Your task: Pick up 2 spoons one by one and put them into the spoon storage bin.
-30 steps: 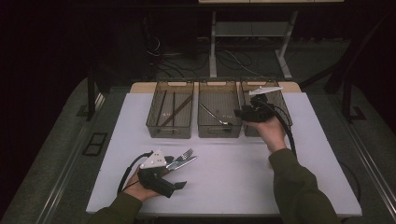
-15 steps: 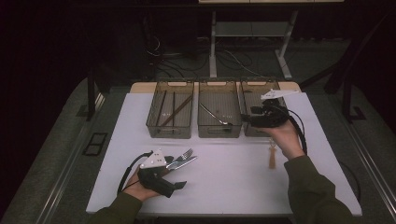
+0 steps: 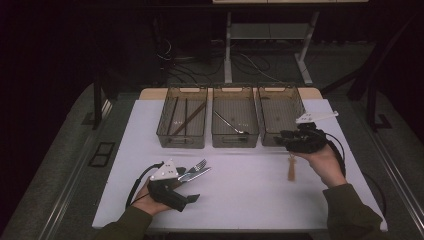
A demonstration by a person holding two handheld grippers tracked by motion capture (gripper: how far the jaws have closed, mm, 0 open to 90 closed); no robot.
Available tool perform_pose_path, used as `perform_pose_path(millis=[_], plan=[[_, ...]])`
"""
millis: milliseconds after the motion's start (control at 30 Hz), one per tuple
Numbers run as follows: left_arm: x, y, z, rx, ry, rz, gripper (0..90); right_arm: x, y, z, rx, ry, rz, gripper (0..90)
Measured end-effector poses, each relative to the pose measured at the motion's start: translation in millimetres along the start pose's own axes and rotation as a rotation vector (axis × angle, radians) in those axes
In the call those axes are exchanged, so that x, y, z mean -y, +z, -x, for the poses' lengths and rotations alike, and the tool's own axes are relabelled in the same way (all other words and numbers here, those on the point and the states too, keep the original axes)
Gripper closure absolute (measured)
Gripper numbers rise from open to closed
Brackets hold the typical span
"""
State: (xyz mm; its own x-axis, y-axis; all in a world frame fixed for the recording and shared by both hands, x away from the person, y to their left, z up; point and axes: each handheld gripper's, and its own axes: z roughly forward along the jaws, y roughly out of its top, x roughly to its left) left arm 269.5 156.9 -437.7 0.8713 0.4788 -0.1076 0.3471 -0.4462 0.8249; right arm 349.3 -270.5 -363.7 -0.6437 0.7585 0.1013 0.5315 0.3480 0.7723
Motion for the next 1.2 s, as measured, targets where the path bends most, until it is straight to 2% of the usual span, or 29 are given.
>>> perform_pose_path(millis=[100,200,333,500,667,867,1000,1200], plan=[[-0.1,0.0,0.3,-0.001,0.0,-0.001,0.0,13.2,-1.6,4.0,0.007,0.002,-0.037,66.3],[-0.1,0.1,0.1,-0.002,0.001,-0.003,0.0,25.9,-1.9,9.2,0.021,0.027,-0.072,65.9],[-0.1,-0.3,0.6,-0.002,0.0,0.0,0.0,39.2,-1.8,13.6,0.045,0.027,-0.115,67.8],[-0.2,-0.4,0.8,-0.002,0.003,-0.002,0.0,55.5,-1.2,16.1,0.036,0.033,-0.16,79.3],[-0.3,-0.4,0.9,-0.003,0.002,0.0,0.0,66.3,-0.4,7.1,-0.013,0.022,-0.197,88.3],[-0.4,-0.5,1.2,-0.004,0.003,-0.001,0.0,74.8,5.9,-11.0,-0.072,-0.005,-0.24,89.7],[-0.4,-0.5,1.2,-0.003,0.004,-0.002,0.0,79.8,10.6,-15.7,-0.064,-0.033,-0.286,89.8],[-0.3,-0.2,1.0,-0.003,0.004,-0.005,0.0,83.0,3.4,-13.3,-0.051,-0.038,-0.29,89.8]])
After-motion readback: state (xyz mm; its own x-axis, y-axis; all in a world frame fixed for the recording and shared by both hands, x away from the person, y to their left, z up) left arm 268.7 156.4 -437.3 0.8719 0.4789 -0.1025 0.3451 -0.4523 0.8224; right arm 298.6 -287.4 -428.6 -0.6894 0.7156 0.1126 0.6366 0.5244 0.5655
